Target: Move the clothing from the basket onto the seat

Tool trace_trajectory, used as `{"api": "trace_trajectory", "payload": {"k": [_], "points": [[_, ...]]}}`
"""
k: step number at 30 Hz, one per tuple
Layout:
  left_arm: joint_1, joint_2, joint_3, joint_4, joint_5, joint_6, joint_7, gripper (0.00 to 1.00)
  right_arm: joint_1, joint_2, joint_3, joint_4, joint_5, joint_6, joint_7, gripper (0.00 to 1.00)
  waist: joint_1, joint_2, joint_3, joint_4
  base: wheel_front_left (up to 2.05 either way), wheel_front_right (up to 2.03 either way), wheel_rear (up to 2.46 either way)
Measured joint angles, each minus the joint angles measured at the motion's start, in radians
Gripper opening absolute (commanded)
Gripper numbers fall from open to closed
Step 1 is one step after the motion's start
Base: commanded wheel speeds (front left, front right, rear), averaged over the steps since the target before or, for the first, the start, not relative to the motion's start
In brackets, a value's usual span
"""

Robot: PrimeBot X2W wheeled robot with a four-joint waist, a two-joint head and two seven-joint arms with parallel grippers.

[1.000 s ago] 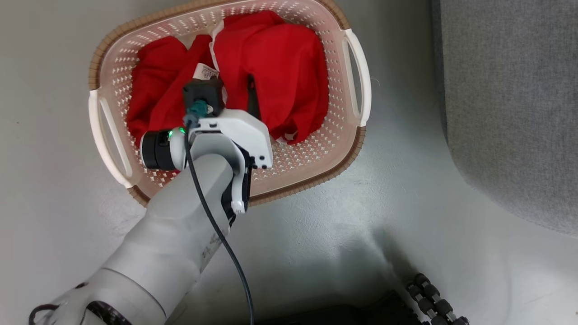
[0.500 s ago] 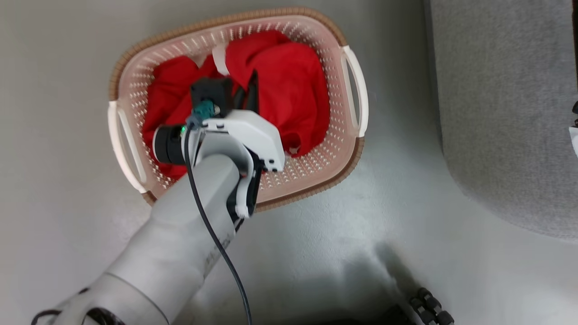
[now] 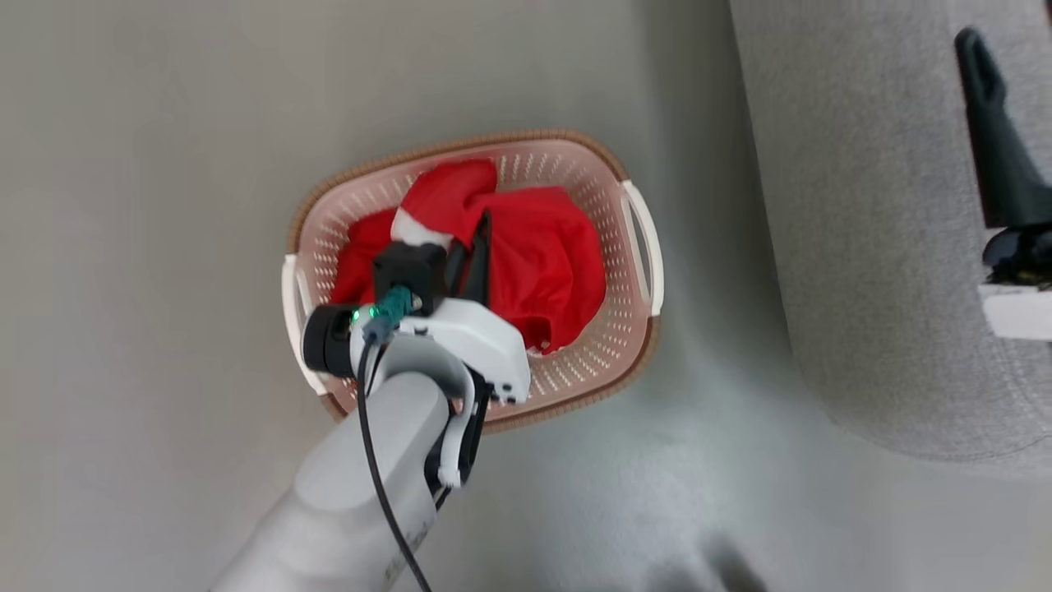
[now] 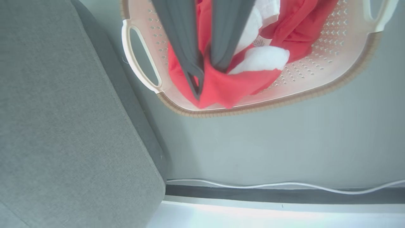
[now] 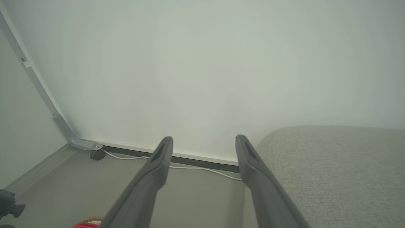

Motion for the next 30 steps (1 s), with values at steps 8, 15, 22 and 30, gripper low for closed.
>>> {"api": "trace_trajectory", "payload": {"k": [8, 15, 22, 30], "points": [[0.138, -0.001, 0.084, -0.088, 0.116, -0.023, 0.000, 0.00, 0.071, 0.042, 0.054, 0.065, -0.026, 0.000, 0.000, 1.00, 0.0000, 0.0000, -0.165, 0.023, 0.00, 0.00, 0.00], [0.218, -0.002, 0.167, -0.163, 0.217, -0.067, 0.000, 0.00, 0.131, 0.078, 0.101, 0.129, -0.054, 0.000, 0.000, 1.00, 0.0000, 0.0000, -0.312, 0.049, 0.00, 0.00, 0.00], [0.265, -0.002, 0.237, -0.226, 0.303, -0.112, 0.000, 0.00, 0.174, 0.119, 0.137, 0.192, -0.069, 0.000, 0.000, 1.00, 0.0000, 0.0000, -0.433, 0.072, 0.00, 0.00, 0.00], [0.302, -0.002, 0.283, -0.301, 0.380, -0.174, 0.000, 0.00, 0.222, 0.177, 0.161, 0.254, -0.096, 0.000, 0.000, 1.00, 0.0000, 0.0000, -0.541, 0.090, 0.00, 0.00, 0.00]]}}
